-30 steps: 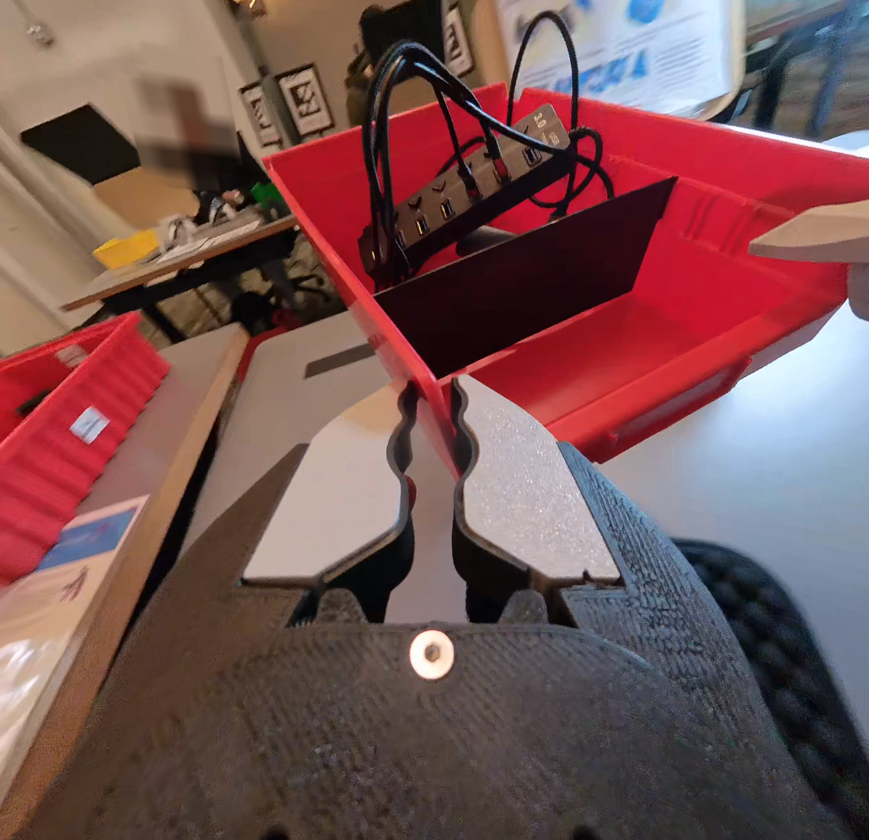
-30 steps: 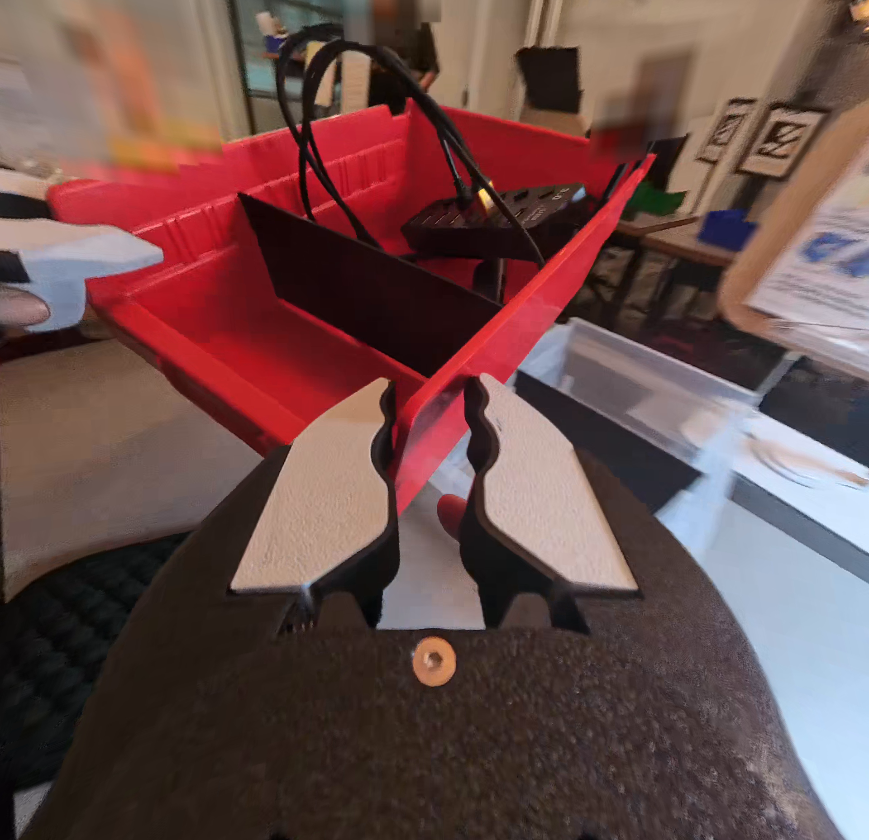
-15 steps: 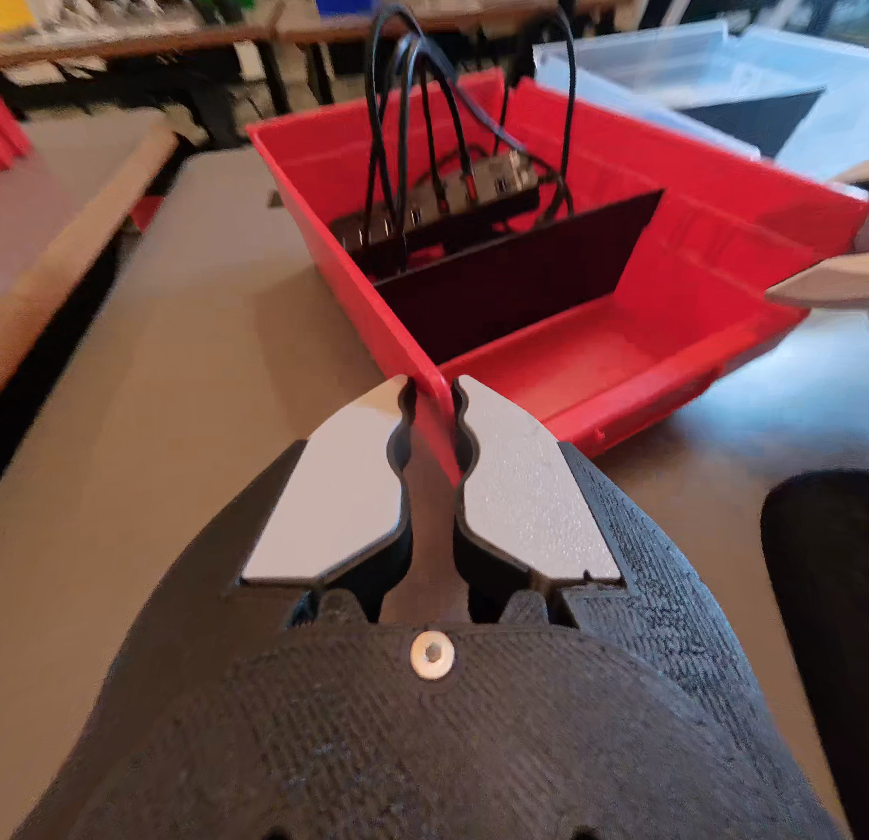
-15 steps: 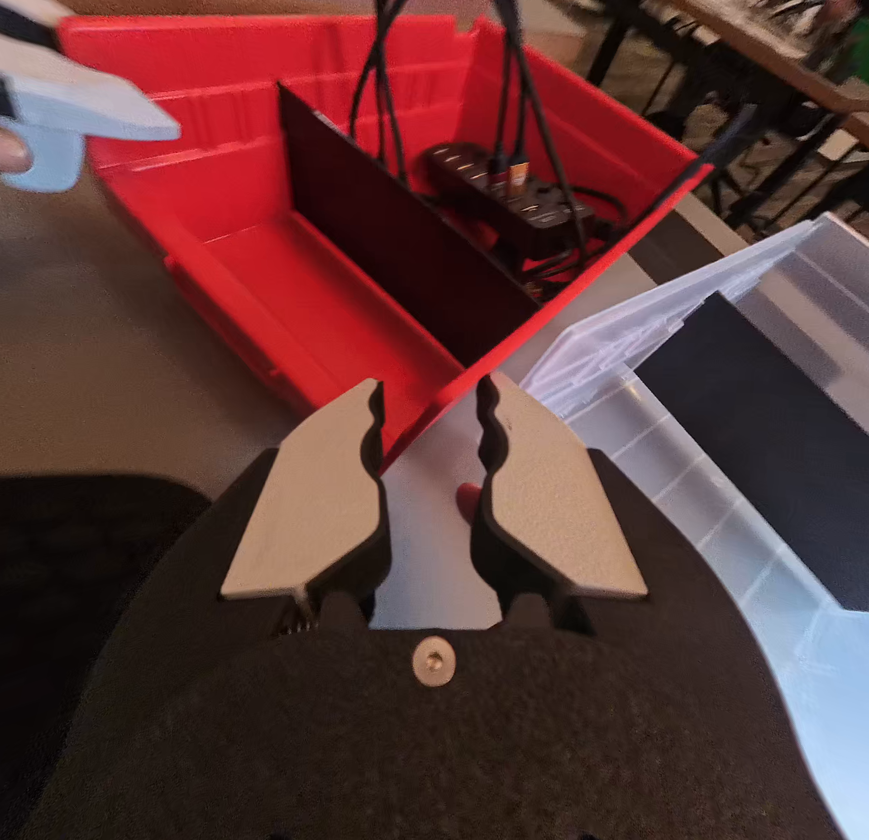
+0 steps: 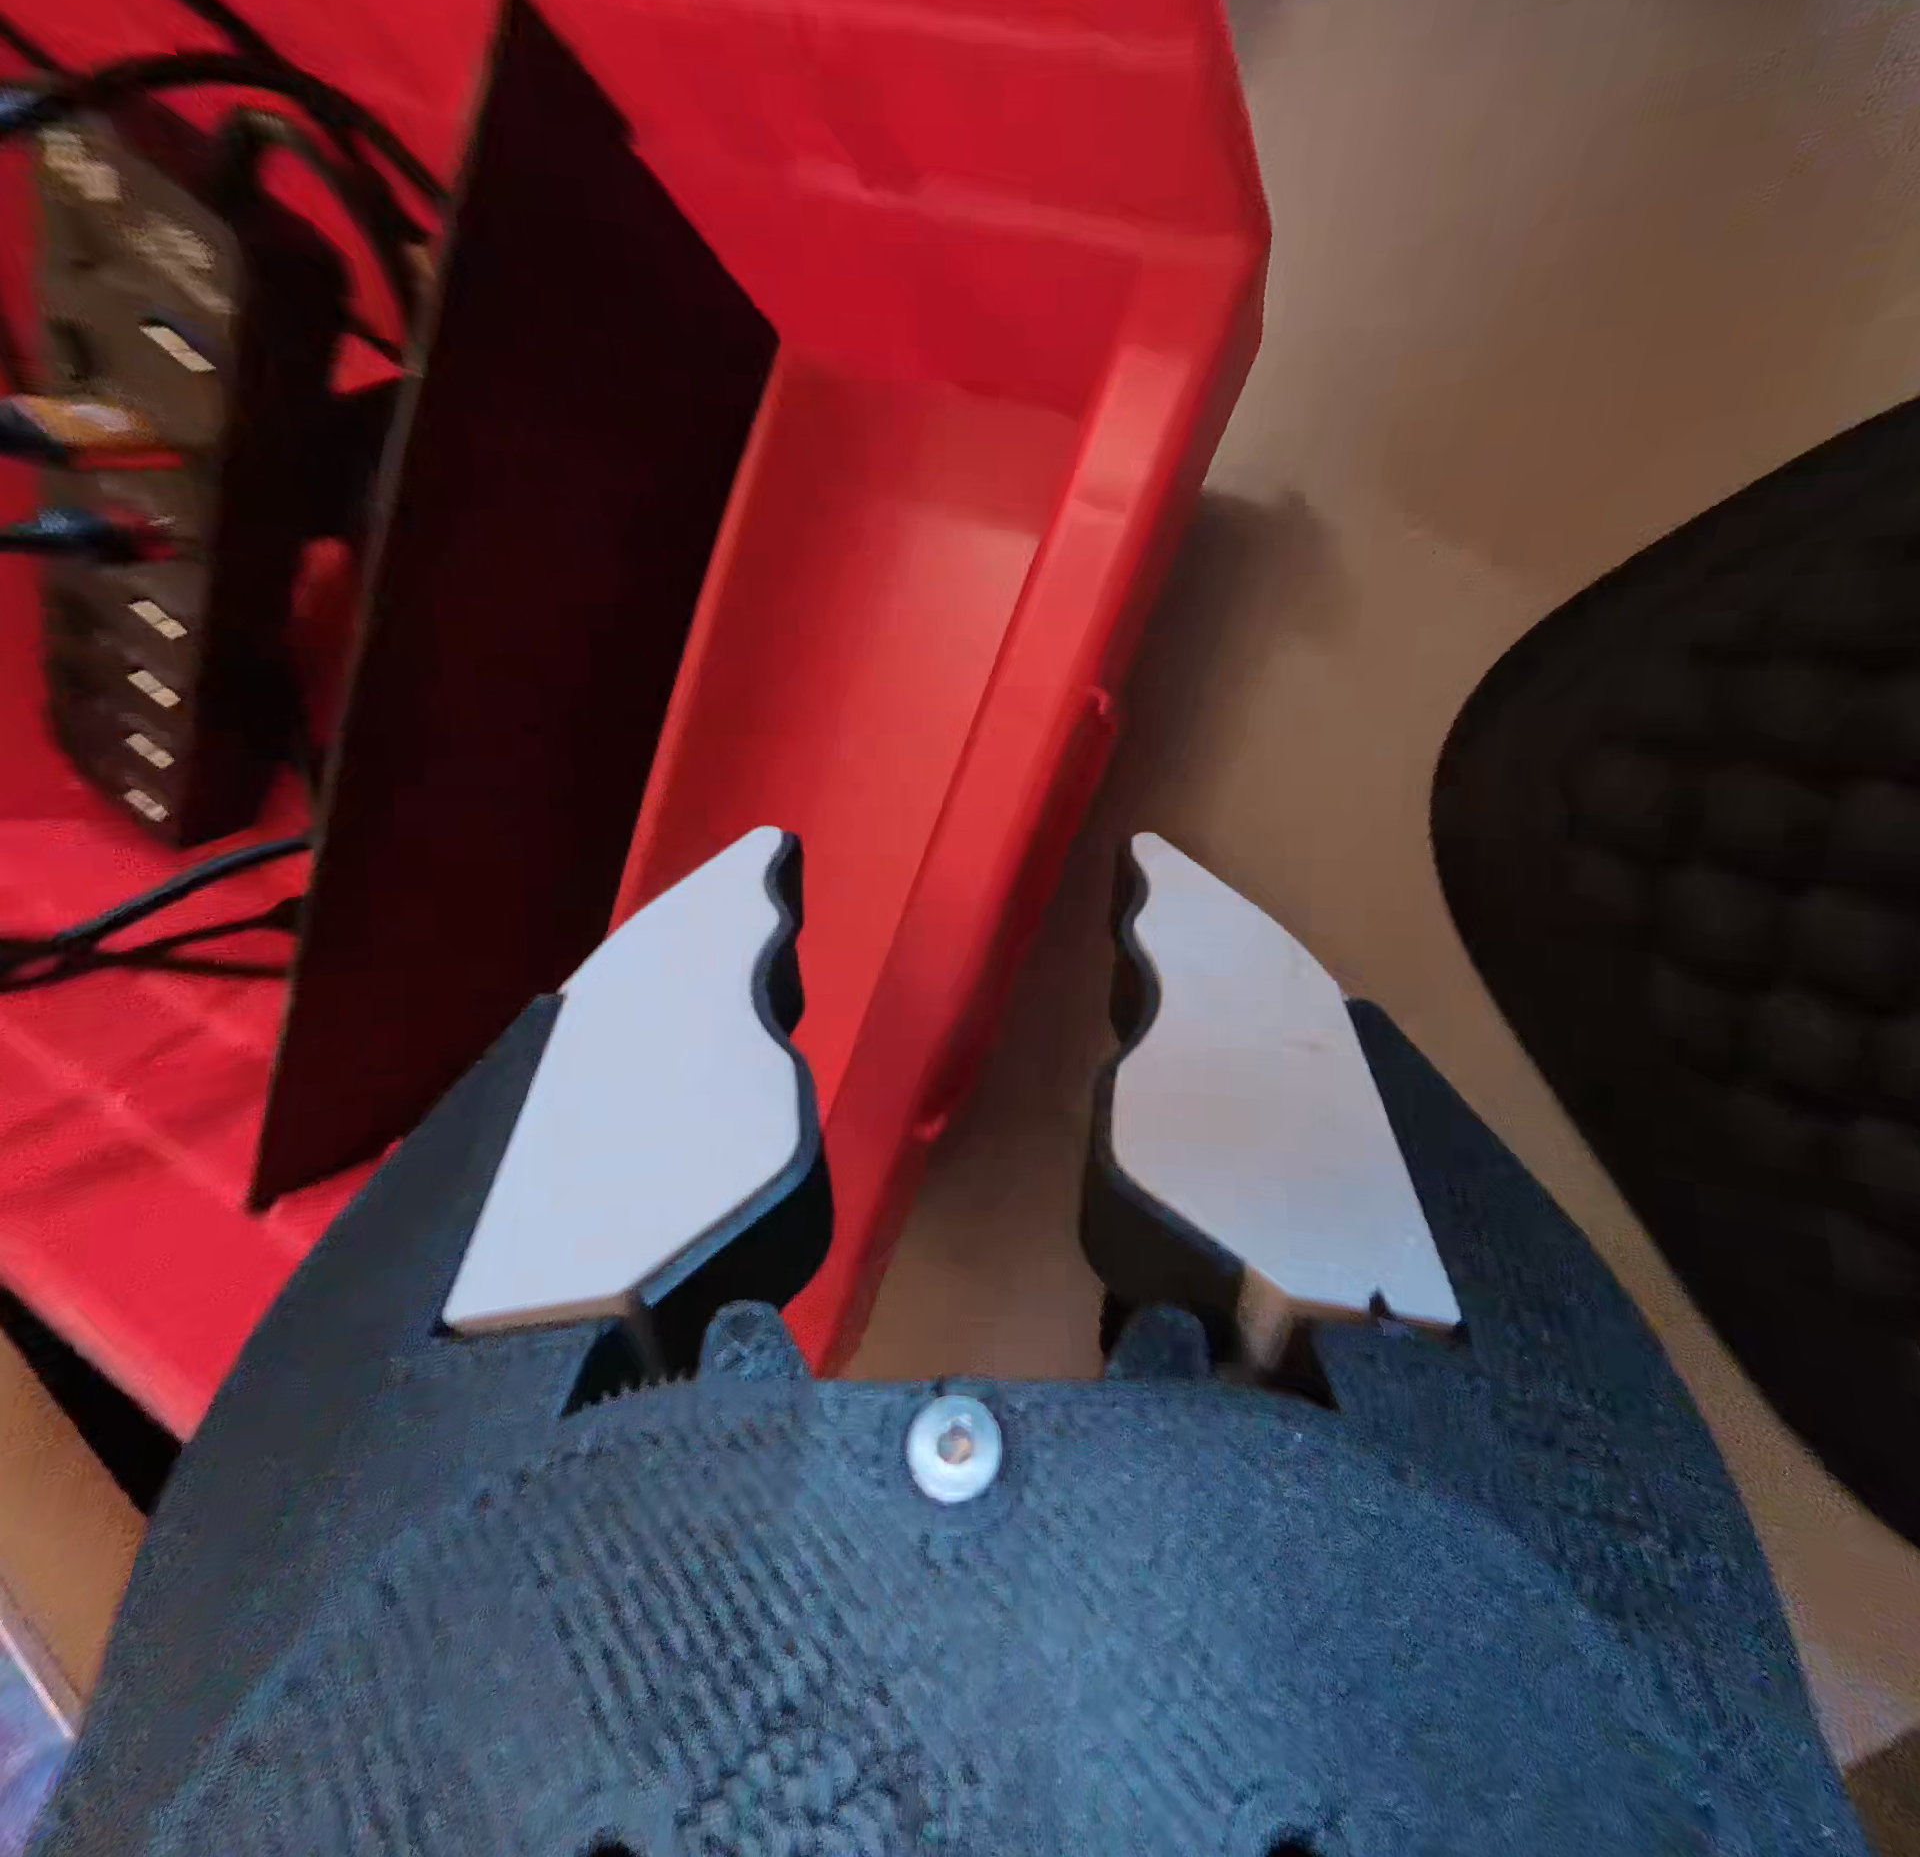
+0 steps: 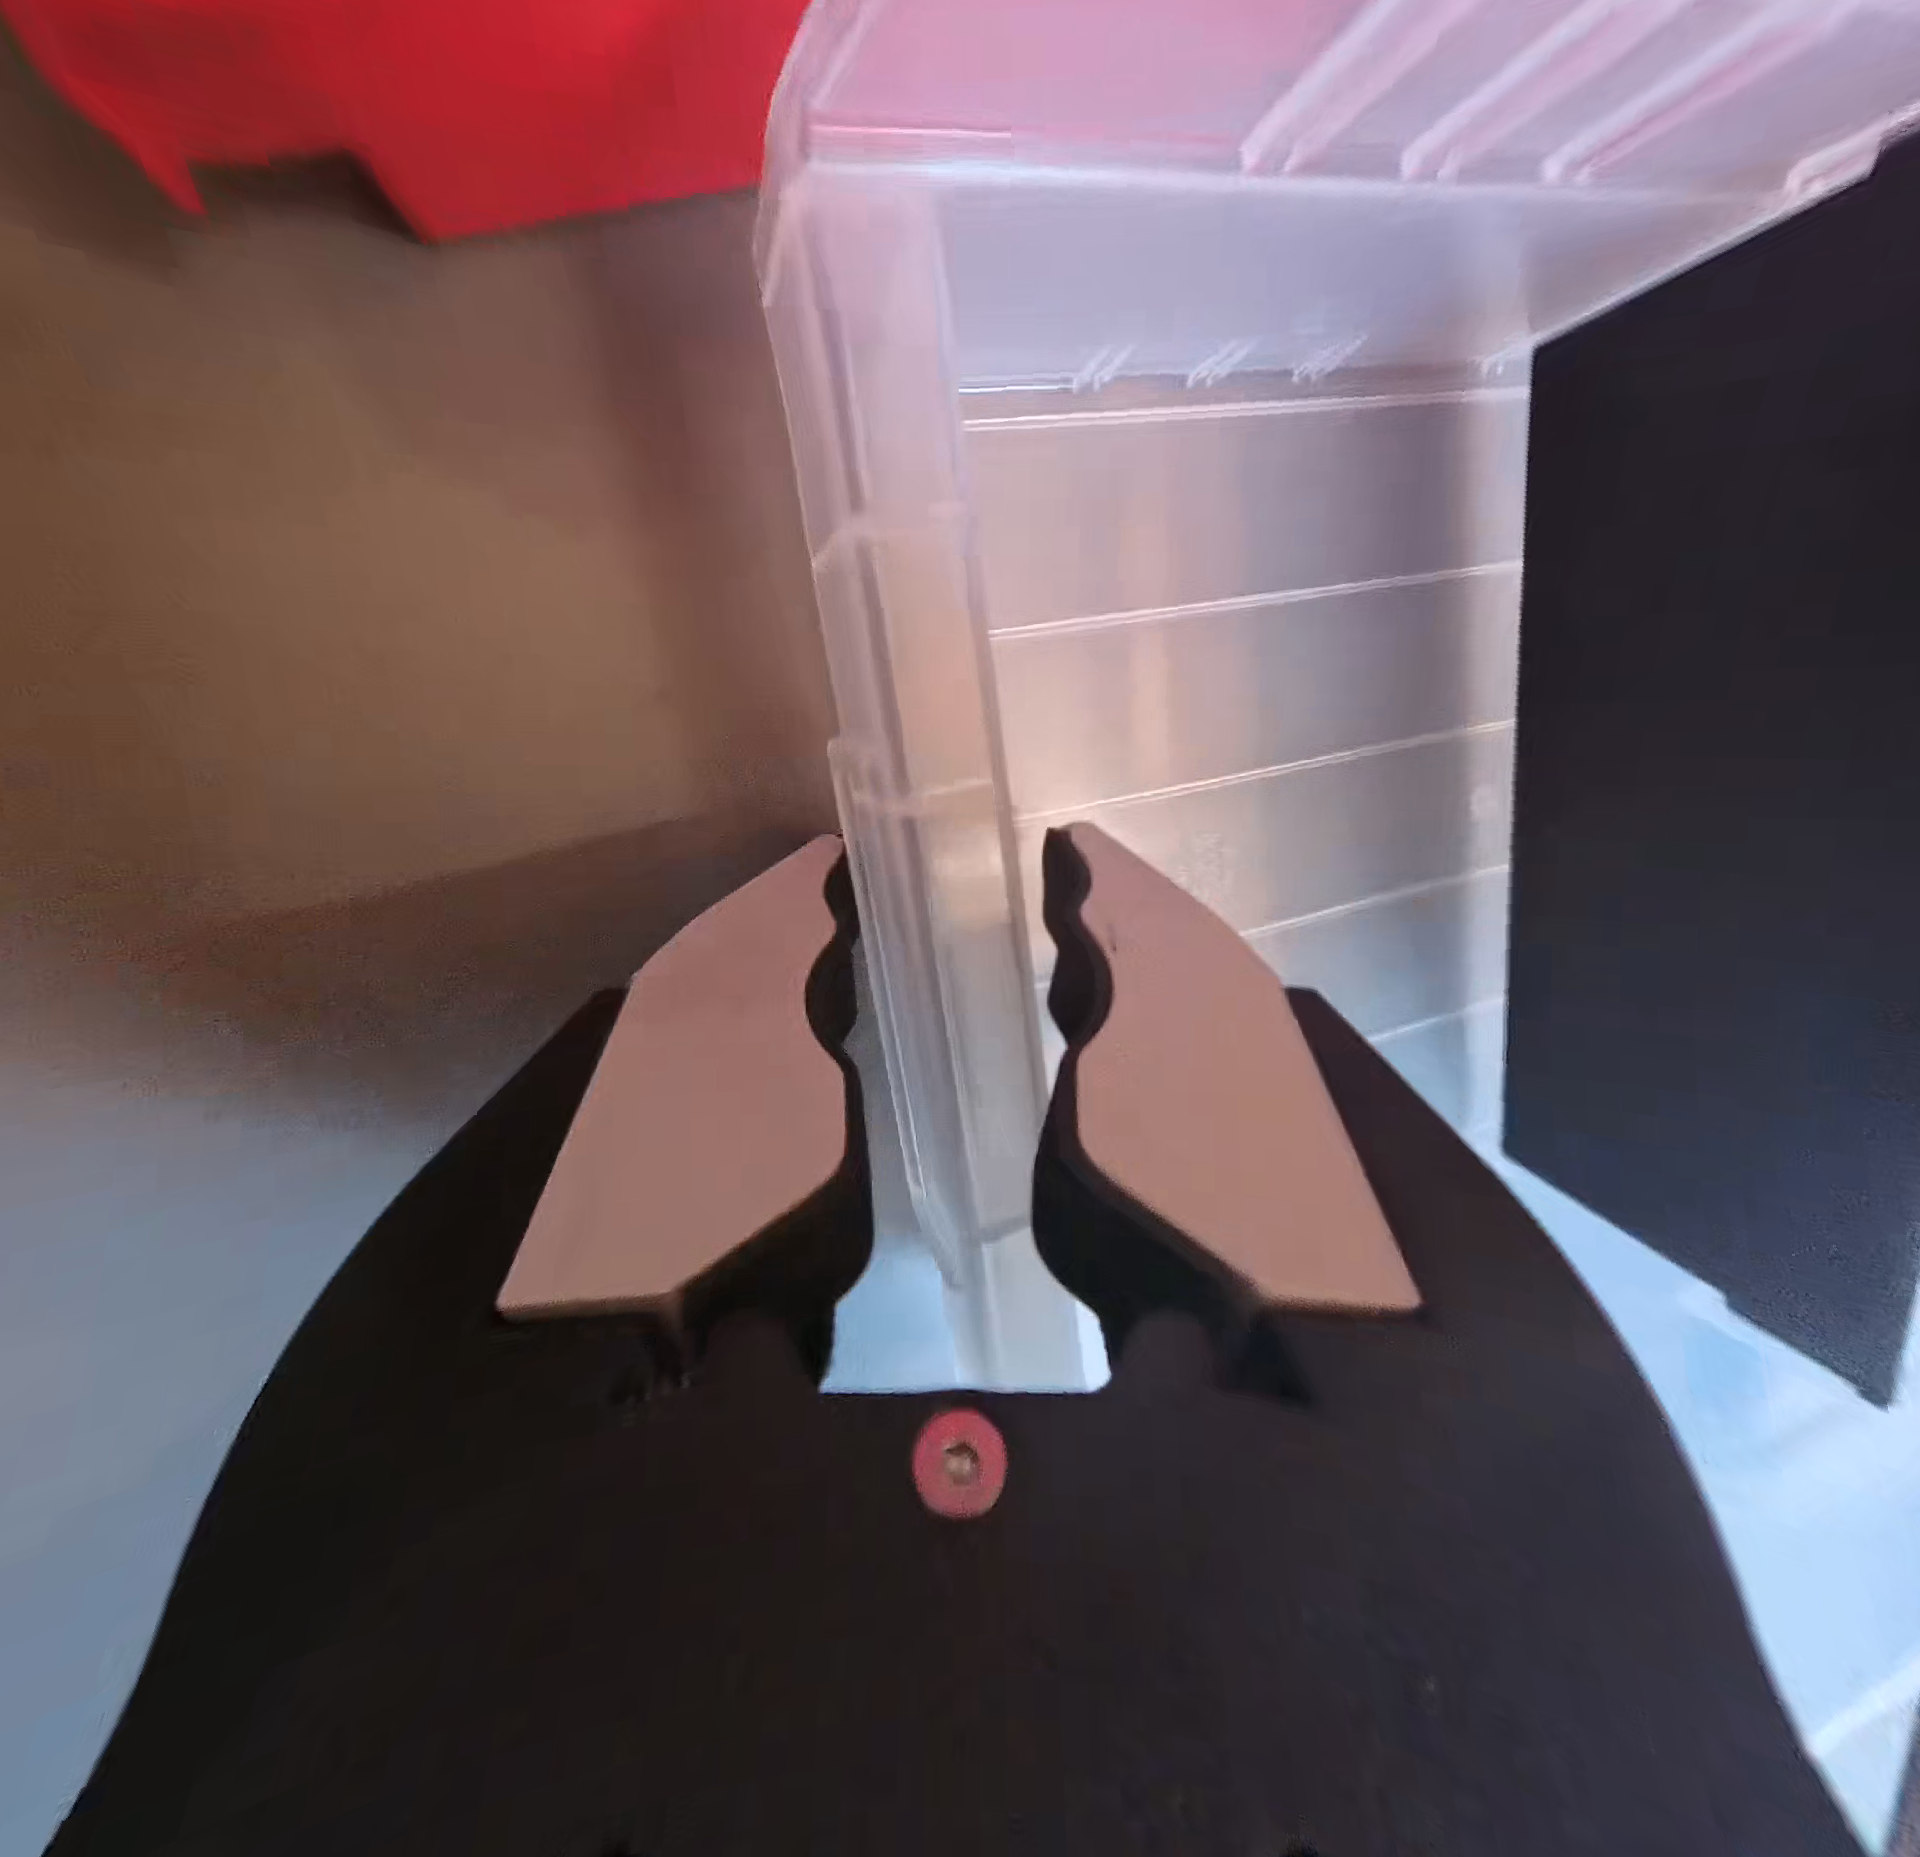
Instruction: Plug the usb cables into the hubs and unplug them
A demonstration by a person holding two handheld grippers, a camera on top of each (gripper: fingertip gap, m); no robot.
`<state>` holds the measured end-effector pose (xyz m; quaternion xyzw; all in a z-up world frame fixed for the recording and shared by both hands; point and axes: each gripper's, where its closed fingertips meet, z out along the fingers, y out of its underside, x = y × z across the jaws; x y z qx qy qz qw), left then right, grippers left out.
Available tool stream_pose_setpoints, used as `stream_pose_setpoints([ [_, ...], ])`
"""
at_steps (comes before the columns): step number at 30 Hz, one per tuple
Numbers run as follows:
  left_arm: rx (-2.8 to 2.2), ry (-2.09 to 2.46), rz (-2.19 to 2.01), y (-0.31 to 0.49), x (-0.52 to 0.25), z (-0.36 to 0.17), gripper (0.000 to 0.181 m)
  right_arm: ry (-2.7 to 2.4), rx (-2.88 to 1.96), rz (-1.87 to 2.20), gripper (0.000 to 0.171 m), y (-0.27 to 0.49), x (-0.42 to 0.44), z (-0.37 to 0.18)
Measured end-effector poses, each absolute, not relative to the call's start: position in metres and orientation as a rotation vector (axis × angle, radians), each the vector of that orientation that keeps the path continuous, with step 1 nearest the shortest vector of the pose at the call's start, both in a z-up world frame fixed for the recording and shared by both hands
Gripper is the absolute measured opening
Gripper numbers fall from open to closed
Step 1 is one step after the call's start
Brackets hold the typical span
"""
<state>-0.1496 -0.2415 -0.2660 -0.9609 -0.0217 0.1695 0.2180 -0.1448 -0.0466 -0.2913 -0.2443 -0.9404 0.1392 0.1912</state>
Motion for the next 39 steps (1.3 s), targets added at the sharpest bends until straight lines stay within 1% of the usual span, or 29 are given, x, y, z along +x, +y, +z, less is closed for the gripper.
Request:
stream_pose_setpoints([
  [1,-2.692,-0.019,0.466,-0.240,-0.151,-0.274,0.051,-2.647,-0.687,0.393,0.034,-0.043,-0.135,-0.291],
  [3,-2.726,0.052,0.465,-0.238,-0.152,-0.285,0.042,-2.623,-0.698,0.384,0.033,-0.032,-0.110,-0.291],
  [8,-2.630,0.210,0.580,-0.222,-0.150,-0.284,0.031,-2.493,-0.750,0.327,0.032,0.024,-0.031,-0.288],
  [14,-2.590,0.223,0.626,-0.210,-0.152,-0.283,0.031,-2.411,-0.734,0.146,0.032,0.116,0.033,-0.286],
  [18,-2.588,0.233,0.615,-0.205,-0.157,-0.283,0.031,-2.401,-0.723,0.047,0.031,0.171,0.036,-0.285],
  [23,-2.556,0.239,0.633,-0.195,-0.171,-0.283,0.031,-2.278,-0.832,-0.020,0.032,0.228,0.006,-0.282],
  [26,-2.503,0.170,0.705,-0.188,-0.189,-0.280,0.036,-2.131,-0.948,-0.027,0.044,0.254,-0.010,-0.276],
  [28,-2.492,0.079,0.728,-0.188,-0.198,-0.277,0.042,-2.040,-1.029,0.038,0.056,0.257,-0.013,-0.270],
  [29,-2.483,0.042,0.696,-0.188,-0.197,-0.273,0.043,-1.987,-1.049,0.104,0.057,0.252,-0.013,-0.263],
  [30,-2.447,0.013,0.654,-0.185,-0.193,-0.265,0.045,-1.929,-1.062,0.184,0.057,0.244,-0.013,-0.255],
  [31,-2.399,-0.011,0.620,-0.182,-0.191,-0.252,0.043,-1.875,-1.074,0.269,0.056,0.235,-0.011,-0.245],
  [32,-2.338,-0.031,0.610,-0.179,-0.191,-0.234,0.040,-1.827,-1.083,0.354,0.056,0.224,-0.009,-0.236],
  [36,-2.211,-0.088,0.619,-0.169,-0.213,-0.165,0.040,-1.749,-1.073,0.655,0.053,0.173,-0.002,-0.209],
  [39,-2.312,-0.001,0.776,-0.159,-0.251,-0.147,0.040,-1.738,-1.074,0.755,0.049,0.151,-0.003,-0.211],
])
